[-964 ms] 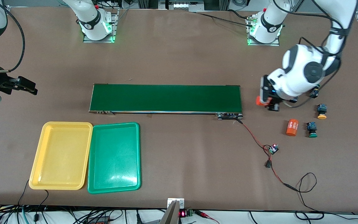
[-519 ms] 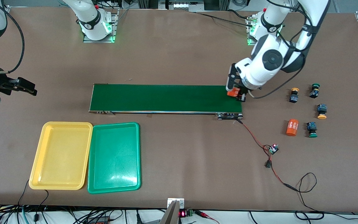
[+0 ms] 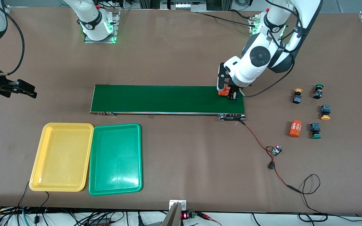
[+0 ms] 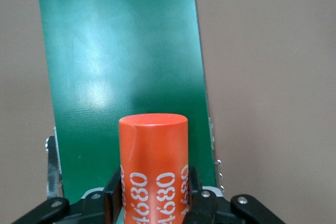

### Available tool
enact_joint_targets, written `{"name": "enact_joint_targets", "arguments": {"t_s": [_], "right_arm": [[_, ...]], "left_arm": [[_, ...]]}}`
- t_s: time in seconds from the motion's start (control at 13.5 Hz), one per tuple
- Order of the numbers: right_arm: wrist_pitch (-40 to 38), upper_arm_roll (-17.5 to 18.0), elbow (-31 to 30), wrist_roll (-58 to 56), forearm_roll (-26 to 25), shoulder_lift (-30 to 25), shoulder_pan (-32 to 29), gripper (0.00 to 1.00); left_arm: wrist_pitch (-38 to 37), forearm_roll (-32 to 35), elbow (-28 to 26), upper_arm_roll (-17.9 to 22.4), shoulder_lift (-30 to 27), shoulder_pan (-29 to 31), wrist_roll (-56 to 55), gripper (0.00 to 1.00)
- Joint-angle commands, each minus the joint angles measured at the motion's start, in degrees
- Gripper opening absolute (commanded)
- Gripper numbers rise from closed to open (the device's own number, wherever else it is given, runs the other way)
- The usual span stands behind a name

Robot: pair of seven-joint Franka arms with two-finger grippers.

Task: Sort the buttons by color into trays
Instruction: 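Lift the orange cylinder and carry it onto the green conveyor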

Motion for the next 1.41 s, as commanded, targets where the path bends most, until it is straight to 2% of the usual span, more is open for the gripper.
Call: {"name": "enact_joint_targets", "arguments": {"t_s": [0.0,0.74,0.82,0.89,0.96,1.04,1.33], "right_arm": [[0.15,-0.04,0.54,0.55,-0.44,0.54,0.12,1.0],[0.41,-0.04,0.54,0.55,-0.43,0.98,0.2,1.0],[0.41,-0.04,0.62,0.55,-0.43,0.98,0.2,1.0],[0.41,-0.04,0.63,0.55,-0.61,0.98,0.47,1.0],[0.41,-0.04,0.63,0.55,-0.61,0.98,0.55,1.0],[0.5,-0.04,0.63,0.29,-0.26,1.07,0.29,1.0],[0.41,-0.04,0.63,0.46,-0.26,1.51,0.47,1.0]], "left_arm": [[1.22,-0.3,1.75,0.24,2.98,-0.15,-0.09,0.0],[4.12,3.22,2.28,1.3,5.97,0.02,0.27,0.01],[4.12,3.22,2.28,1.3,5.98,0.02,-0.17,0.1],[4.12,3.13,2.28,1.3,5.98,0.02,-0.35,0.29],[4.12,3.13,2.28,1.3,5.89,0.02,-0.61,0.86],[3.69,3.13,2.19,1.3,5.37,0.11,-0.79,1.0],[-0.26,2.26,2.19,1.12,1.33,0.46,-1.14,1.0]]}}
